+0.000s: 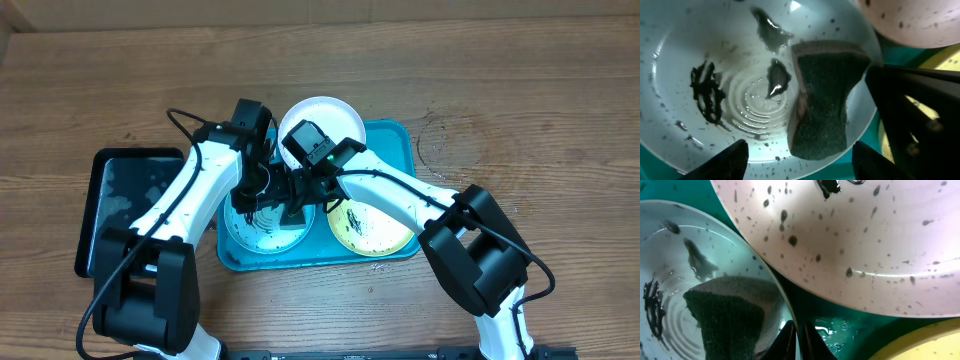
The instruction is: Clean dirty plates on tray and stack at the side
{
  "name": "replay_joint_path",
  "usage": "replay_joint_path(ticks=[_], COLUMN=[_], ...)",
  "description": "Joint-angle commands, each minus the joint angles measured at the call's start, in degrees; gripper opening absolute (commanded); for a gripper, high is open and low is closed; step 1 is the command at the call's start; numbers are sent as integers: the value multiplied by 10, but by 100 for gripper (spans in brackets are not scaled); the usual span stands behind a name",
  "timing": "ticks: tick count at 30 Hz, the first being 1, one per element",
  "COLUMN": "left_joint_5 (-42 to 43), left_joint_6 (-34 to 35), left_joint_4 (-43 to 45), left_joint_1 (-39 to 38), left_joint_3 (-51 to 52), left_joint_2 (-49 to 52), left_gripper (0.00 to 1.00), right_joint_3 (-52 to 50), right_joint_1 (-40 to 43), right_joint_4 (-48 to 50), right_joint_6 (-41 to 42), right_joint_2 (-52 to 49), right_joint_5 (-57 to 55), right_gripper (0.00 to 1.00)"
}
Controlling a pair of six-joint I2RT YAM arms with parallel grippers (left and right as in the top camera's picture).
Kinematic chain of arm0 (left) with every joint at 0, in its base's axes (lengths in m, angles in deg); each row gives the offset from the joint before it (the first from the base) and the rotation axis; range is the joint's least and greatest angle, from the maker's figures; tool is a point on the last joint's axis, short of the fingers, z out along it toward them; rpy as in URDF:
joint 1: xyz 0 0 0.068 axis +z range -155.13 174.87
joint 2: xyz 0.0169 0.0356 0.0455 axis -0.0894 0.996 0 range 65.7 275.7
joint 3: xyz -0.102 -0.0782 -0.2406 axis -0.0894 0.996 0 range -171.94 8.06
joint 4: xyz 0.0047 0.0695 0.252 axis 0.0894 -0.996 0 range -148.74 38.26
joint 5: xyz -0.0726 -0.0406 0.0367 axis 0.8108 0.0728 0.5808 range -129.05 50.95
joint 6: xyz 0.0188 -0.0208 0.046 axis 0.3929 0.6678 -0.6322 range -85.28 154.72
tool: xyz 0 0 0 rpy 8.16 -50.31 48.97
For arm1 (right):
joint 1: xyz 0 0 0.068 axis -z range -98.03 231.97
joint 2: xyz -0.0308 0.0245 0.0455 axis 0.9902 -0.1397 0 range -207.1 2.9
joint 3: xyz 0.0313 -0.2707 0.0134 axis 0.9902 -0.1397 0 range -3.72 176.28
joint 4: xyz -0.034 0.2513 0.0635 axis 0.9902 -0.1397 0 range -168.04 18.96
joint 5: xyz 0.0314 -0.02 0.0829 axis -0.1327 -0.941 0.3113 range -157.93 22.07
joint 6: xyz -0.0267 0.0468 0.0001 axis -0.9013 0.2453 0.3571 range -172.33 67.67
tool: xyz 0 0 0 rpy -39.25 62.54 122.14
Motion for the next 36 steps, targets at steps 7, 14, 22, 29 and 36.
replay_joint_path(ticks=[7, 14, 22, 29, 36], left_joint_5=[19, 90, 104, 79, 29], left_joint_6=[-16, -56, -85, -101, -79], left_joint_4=[27, 52, 66, 69, 75], left_joint_1=[25, 41, 41, 41, 41], left_joint_3=[18, 18, 18, 18, 18], left_joint_2=[6, 56, 90, 90, 90], left_gripper=[59, 56, 55, 43, 15], right_joint_3=[-3, -3, -3, -3, -3], right_joint_1=[4, 4, 4, 4, 4], right_joint_4=[7, 9, 8, 9, 9], right_joint_6=[13, 12, 13, 13, 12], right_joint_2=[2, 2, 2, 2, 2], right_joint_5=[39, 52, 54, 54, 54], right_gripper=[8, 8, 8, 8, 8])
